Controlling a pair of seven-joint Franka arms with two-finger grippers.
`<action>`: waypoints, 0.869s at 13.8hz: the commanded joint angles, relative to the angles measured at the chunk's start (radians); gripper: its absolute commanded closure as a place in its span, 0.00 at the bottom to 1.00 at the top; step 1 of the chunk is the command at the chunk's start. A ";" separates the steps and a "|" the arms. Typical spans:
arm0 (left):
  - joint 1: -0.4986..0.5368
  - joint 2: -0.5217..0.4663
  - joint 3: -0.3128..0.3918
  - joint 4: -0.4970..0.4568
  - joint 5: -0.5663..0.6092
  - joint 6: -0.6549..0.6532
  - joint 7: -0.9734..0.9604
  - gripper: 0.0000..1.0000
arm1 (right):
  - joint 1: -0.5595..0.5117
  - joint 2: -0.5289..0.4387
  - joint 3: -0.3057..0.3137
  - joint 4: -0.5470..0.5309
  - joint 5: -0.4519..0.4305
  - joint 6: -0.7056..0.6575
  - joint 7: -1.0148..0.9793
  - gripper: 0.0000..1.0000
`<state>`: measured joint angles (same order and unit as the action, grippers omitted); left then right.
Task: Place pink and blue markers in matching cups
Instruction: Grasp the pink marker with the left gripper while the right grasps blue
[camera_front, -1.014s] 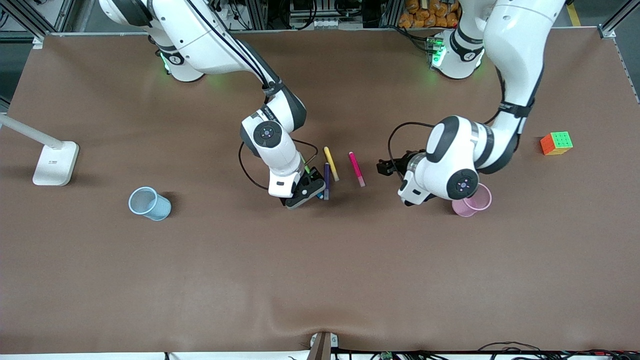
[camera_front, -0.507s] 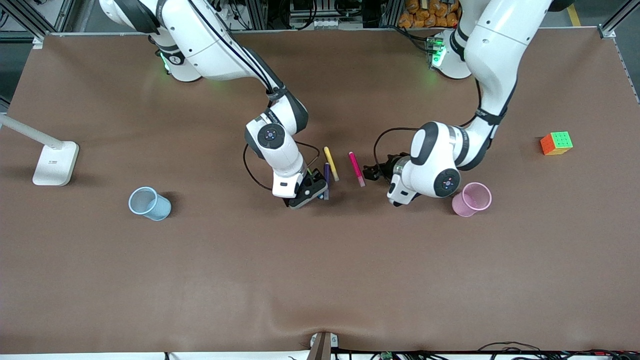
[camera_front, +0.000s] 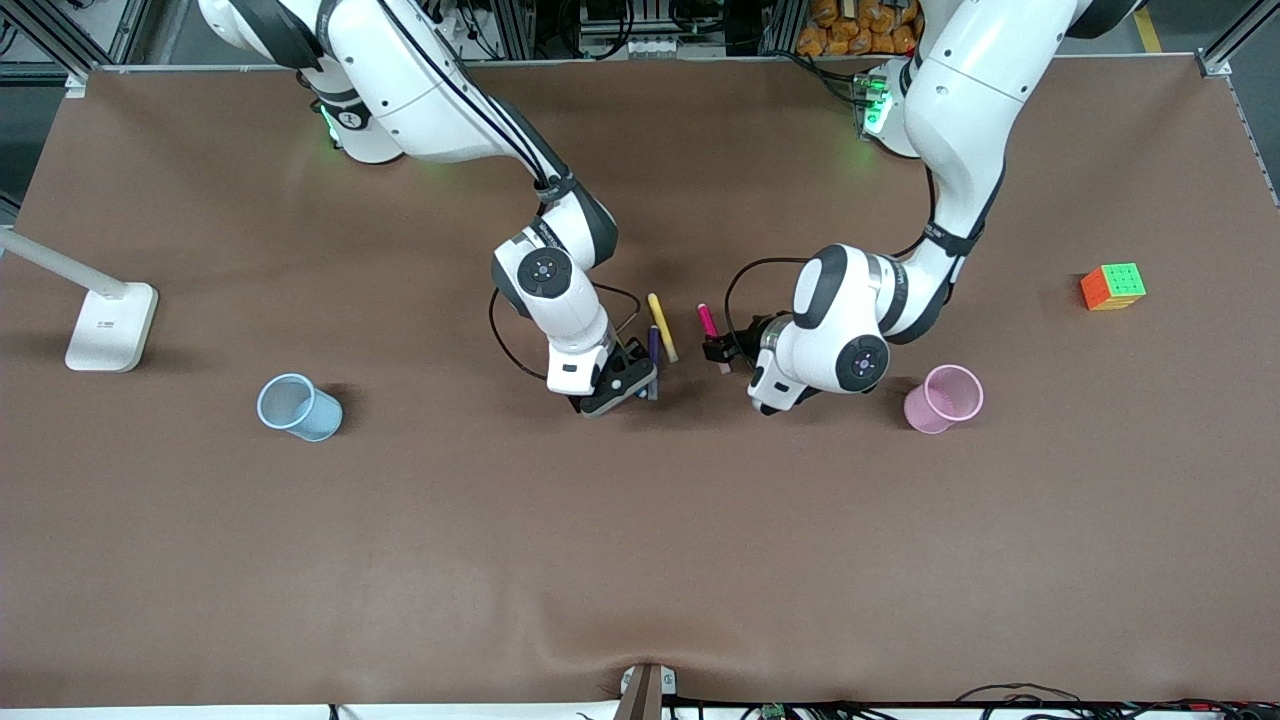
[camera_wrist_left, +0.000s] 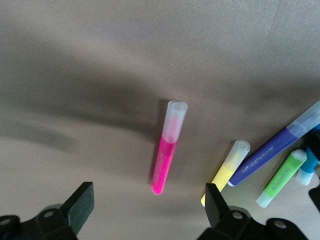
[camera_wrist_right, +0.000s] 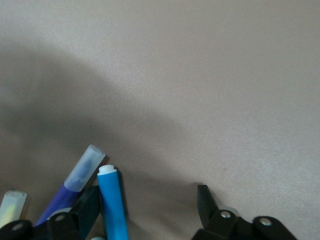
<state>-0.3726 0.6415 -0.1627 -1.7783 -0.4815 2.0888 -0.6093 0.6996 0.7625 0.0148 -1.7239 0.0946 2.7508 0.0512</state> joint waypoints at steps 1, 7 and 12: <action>-0.023 0.038 0.011 0.056 0.030 0.002 -0.012 0.11 | 0.017 0.014 -0.012 0.009 -0.004 0.010 0.004 0.26; -0.028 0.076 0.014 0.102 0.035 0.005 -0.020 0.22 | 0.023 0.012 -0.010 0.014 -0.004 0.007 0.022 0.71; -0.026 0.109 0.017 0.122 0.034 0.007 -0.021 0.29 | 0.024 -0.006 -0.009 0.041 -0.003 -0.006 0.022 1.00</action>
<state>-0.3851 0.7320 -0.1566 -1.6881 -0.4650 2.0950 -0.6094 0.7147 0.7587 0.0121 -1.7008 0.0944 2.7542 0.0555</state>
